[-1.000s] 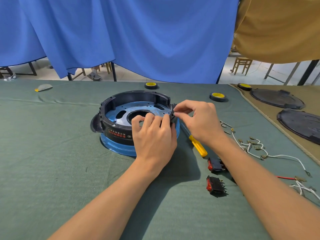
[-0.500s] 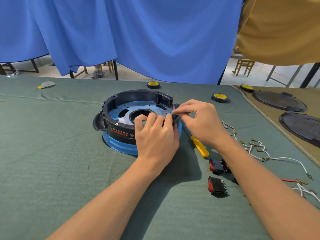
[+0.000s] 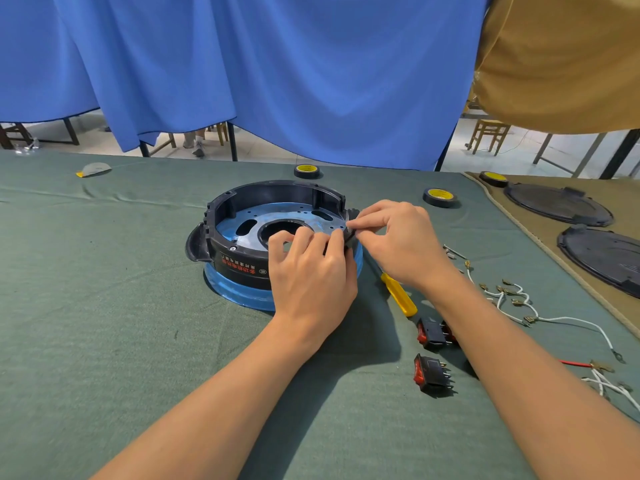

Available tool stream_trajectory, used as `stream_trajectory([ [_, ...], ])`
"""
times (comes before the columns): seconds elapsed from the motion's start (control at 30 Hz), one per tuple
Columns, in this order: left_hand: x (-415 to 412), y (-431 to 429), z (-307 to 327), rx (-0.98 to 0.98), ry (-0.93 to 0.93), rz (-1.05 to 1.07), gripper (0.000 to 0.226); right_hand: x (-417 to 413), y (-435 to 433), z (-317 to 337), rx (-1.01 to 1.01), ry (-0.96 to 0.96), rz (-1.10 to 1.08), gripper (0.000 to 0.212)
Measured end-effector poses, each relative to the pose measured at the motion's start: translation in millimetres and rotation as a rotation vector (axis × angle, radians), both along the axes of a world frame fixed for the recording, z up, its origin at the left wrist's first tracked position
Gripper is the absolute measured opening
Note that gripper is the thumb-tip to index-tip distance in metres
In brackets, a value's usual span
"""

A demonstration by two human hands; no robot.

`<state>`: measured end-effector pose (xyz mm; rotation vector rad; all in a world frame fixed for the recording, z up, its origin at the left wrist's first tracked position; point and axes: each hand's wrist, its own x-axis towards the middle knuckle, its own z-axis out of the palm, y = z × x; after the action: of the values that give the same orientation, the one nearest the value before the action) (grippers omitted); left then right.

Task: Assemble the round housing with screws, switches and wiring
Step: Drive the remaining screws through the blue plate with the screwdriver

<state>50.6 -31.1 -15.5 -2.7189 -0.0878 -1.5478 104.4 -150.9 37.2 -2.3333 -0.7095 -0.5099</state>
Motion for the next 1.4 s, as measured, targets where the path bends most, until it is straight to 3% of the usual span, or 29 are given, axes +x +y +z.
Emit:
stream_trajectory([
  [0.3, -0.3, -0.5, 0.7, 0.002, 0.006, -0.003, 0.021, 2.3, -3.4, -2.7, -0.065, -0.027, 0.037, 0.025],
  [0.43, -0.9, -0.1, 0.5, -0.001, 0.022, -0.011, 0.023, 5.5, -14.4, 3.0, -0.071, 0.006, 0.078, 0.036],
  [0.63, -0.5, -0.1, 0.7, 0.003, 0.003, -0.015, 0.023, 5.3, -17.7, 5.2, -0.28, 0.054, 0.089, 0.039],
  [0.73, -0.4, 1.0, -0.3, 0.02, 0.011, -0.004, 0.027, 7.4, -26.2, 12.3, -0.22, 0.091, 0.114, 0.037],
  [0.83, -0.5, 1.5, -0.9, 0.045, 0.046, 0.018, 0.03, 21.2, -58.3, 19.2, -0.145, 0.123, -0.106, 0.031],
  [0.97, 0.5, 0.8, -0.5, 0.079, 0.049, 0.03, 0.026, 36.7, -98.5, 10.1, -0.367, 0.323, -0.367, 0.02],
  [1.1, 1.7, -0.7, 1.3, 0.135, 0.045, 0.043, 0.029, 42.0, -97.2, -10.8, -0.396, 0.419, -0.415, 0.015],
  [1.4, 2.6, -2.2, 0.0, 0.14, 0.06, 0.032, 0.031, 46.8, -91.3, -25.0, -0.412, 0.366, -0.476, 0.025],
])
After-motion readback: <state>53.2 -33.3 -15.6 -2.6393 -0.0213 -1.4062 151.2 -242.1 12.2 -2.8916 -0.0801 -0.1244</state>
